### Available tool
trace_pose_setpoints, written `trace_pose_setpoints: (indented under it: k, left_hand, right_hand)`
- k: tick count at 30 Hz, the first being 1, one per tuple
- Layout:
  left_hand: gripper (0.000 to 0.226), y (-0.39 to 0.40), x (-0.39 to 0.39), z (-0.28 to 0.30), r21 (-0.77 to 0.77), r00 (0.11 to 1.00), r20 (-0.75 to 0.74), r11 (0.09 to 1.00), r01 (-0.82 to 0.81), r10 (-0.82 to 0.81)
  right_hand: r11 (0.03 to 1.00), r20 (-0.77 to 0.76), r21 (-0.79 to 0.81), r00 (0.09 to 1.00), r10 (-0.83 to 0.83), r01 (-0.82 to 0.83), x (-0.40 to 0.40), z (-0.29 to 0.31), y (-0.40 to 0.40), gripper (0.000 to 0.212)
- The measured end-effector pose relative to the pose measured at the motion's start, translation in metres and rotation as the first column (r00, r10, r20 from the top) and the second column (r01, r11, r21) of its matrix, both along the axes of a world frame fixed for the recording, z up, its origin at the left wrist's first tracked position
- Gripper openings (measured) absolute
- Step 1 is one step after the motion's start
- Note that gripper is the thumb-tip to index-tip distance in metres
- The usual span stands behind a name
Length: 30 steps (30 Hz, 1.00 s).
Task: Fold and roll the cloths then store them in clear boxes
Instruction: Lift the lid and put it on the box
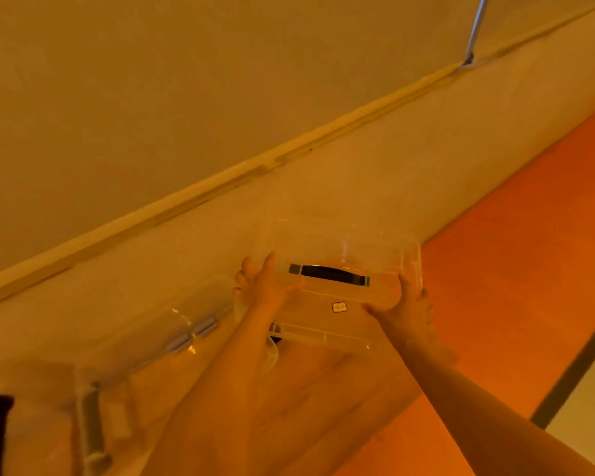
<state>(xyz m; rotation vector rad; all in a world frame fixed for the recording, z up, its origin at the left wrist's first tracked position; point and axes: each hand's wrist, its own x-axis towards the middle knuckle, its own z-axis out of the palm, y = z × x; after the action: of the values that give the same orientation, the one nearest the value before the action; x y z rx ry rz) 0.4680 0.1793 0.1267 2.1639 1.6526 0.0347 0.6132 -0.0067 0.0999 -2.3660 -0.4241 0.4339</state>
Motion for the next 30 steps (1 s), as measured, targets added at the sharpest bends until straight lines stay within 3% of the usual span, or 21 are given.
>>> trace_pose_setpoints:
  k: [12, 18, 30]
  left_hand:
    - [0.094, -0.020, -0.133, 0.000, -0.003, 0.908, -0.021, 0.908, -0.419, 0.419]
    - [0.103, -0.017, -0.205, -0.012, -0.016, 0.877, -0.047, 0.877, -0.480, 0.479]
    - [0.100, -0.012, -0.288, -0.033, -0.116, 0.769, -0.075, 0.760, -0.639, 0.635]
  right_hand:
    - [0.899, -0.030, -0.039, 0.900, 0.434, -0.435, -0.064, 0.004, 0.065, 0.102]
    - [0.830, -0.013, -0.129, 0.838, 0.546, -0.542, -0.119, 0.004, 0.101, 0.096]
    - [0.669, -0.016, -0.247, 0.693, 0.721, -0.701, -0.197, -0.013, 0.147, 0.092]
